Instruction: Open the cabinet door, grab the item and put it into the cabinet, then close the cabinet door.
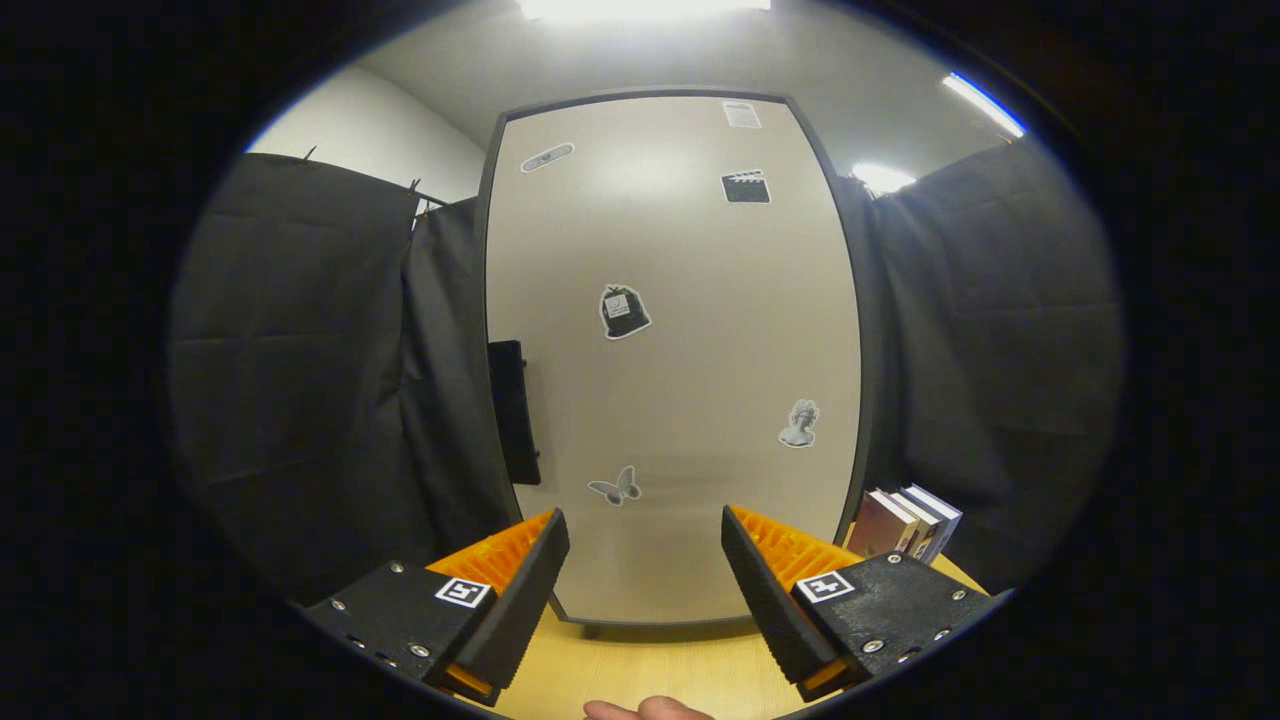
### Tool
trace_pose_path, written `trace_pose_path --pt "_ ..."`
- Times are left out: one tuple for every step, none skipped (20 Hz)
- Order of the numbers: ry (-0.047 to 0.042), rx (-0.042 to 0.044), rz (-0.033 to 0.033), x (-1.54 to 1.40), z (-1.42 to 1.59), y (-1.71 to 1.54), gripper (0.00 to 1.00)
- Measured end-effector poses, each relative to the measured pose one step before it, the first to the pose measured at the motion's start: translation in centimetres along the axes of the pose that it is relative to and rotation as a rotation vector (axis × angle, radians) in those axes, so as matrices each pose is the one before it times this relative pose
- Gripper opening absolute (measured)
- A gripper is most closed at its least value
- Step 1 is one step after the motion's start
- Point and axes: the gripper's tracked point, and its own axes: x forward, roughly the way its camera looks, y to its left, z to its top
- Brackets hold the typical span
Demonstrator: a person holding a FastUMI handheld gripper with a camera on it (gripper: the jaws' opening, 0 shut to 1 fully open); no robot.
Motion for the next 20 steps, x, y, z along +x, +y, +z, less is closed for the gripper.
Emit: trace_pose_path --pt "0.00014 -0.00107 0.00456 0.152 0.041 0.265 0.95" --pt "-0.00094 -0.0008 0.00307 0.199 0.08 0.269 0.95" --pt "-0.00172 -0.00076 0.00546 0.296 0.19 0.403 0.95" --pt "-0.00272 -0.00088 0.0041 0.432 0.188 0.321 0.95" --pt "-0.00494 -0.00051 0.00472 0.434 0.342 0.42 0.95" --pt "-0.00815 0.00281 0.00647 0.328 0.372 0.616 0.95" --pt "-0.00738 0.00084 0.00905 0.626 0.38 0.605 0.95" --pt "-0.00954 -0.00018 0.0093 0.648 0.462 0.606 0.95" --pt "-0.01159 -0.00183 0.00881 0.755 0.422 0.52 0.95" --pt "-0.00925 -0.00126 0.0092 0.79 0.213 0.603 0.95" --pt "-0.00642 0.00093 0.01098 0.836 0.257 0.682 0.95" --pt "-0.0011 0.00269 0.00965 0.872 0.014 0.672 0.95" --pt "-0.00043 0.00474 0.0116 0.807 -0.028 0.671 0.95" --pt "0.00258 0.0049 0.00878 0.867 -0.104 0.64 0.95" --pt "0.00352 0.00834 0.01337 0.82 -0.126 0.648 0.95" --pt "0.00581 0.01241 0.02002 0.818 -0.274 0.722 0.95" --pt "0.01184 0.01461 0.01214 0.753 -0.316 0.525 0.95" --pt "0.01087 0.01451 0.00707 0.663 -0.325 0.331 0.95" --pt "0.00972 0.01035 0.0005 0.654 -0.266 0.209 0.95" --pt "0.00975 0.00579 -0.00797 0.621 -0.392 0.003 0.95"
